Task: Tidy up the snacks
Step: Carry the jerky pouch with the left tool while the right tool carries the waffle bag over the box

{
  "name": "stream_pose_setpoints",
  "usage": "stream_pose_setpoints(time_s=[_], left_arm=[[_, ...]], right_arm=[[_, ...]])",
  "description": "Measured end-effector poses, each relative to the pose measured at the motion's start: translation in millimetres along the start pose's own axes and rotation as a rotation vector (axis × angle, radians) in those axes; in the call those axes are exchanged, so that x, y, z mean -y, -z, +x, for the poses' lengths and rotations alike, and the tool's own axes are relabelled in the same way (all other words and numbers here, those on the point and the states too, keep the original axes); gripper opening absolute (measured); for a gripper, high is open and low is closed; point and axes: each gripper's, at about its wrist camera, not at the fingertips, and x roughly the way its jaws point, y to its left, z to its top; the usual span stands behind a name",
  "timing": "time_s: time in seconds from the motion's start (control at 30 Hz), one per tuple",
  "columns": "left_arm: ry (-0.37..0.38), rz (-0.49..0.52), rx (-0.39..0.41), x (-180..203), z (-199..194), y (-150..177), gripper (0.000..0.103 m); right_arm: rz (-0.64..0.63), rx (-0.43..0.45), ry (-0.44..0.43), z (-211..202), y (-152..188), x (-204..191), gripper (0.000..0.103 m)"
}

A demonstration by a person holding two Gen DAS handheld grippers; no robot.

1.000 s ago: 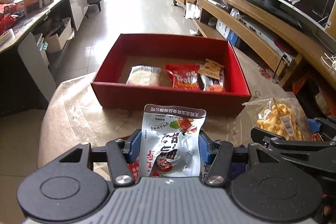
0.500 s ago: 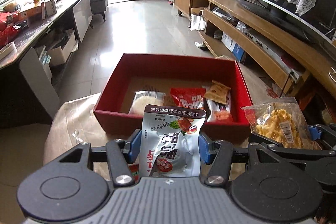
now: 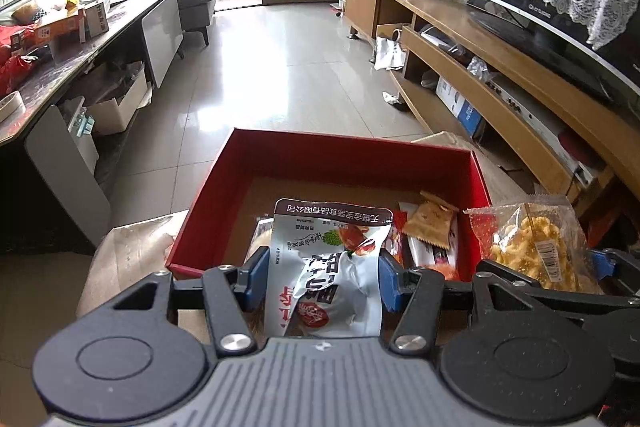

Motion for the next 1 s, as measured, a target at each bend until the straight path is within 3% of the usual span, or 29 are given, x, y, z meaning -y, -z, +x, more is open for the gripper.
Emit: stream_pose_setpoints(time_s=[0.63,1.0], left_arm=[[-0.057,-0.021,-0.049,1.5,65.1,-17.6,0.054],[-0.084,-0.053,-0.072,-6.4,78.4,-18.2,0.054]], right_arm=[[0.016,-0.059,-0.005,60.0,-20.3,4.3,0.076],[-0.030,-0.019,0.006,68.5,-26.1,-6.7,0.077]])
